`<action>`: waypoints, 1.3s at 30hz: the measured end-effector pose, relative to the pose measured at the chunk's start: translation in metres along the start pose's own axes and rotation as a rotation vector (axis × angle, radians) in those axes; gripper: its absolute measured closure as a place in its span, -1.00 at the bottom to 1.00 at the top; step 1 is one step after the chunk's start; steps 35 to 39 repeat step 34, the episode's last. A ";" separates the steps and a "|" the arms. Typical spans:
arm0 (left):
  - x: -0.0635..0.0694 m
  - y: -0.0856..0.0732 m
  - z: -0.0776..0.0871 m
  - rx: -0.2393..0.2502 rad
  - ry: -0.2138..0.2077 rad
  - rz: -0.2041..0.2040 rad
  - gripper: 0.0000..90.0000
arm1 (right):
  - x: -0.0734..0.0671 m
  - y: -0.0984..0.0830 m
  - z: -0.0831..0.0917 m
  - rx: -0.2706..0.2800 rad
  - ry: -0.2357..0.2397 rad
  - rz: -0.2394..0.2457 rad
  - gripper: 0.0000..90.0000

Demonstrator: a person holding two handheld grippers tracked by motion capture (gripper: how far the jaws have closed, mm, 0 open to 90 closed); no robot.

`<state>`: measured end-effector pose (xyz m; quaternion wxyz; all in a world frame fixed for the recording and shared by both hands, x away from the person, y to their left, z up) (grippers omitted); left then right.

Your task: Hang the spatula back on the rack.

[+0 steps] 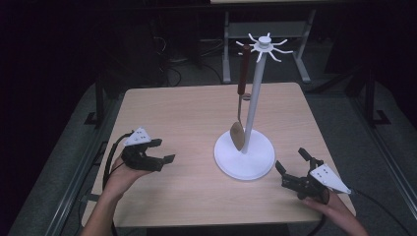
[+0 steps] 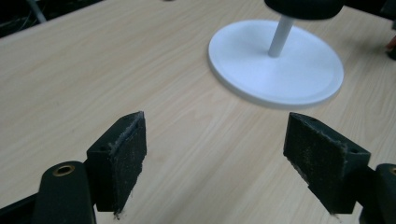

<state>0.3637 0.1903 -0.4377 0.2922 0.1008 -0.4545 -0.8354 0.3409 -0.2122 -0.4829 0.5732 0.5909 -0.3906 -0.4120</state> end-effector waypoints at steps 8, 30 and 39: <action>-0.004 -0.034 -0.001 -0.037 0.043 0.022 -0.60 | 0.000 0.000 0.000 0.000 -0.002 0.000 -0.88; -0.013 -0.086 0.018 -0.057 0.138 0.046 -0.61 | 0.000 0.000 0.000 0.000 -0.004 0.002 -0.88; -0.015 -0.089 0.017 -0.068 0.137 0.040 -0.61 | 0.000 0.000 0.000 0.000 -0.004 0.002 -0.88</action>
Point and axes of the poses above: each handheld gripper's, and its own axes: z roughly backward along the jaws, y roughly out of its top, x roughly to its right, the point moved 9 cm from there along -z, roughly forward along the jaws, and after that the axes turned 6 degrees about -y, right-handed, at the moved point
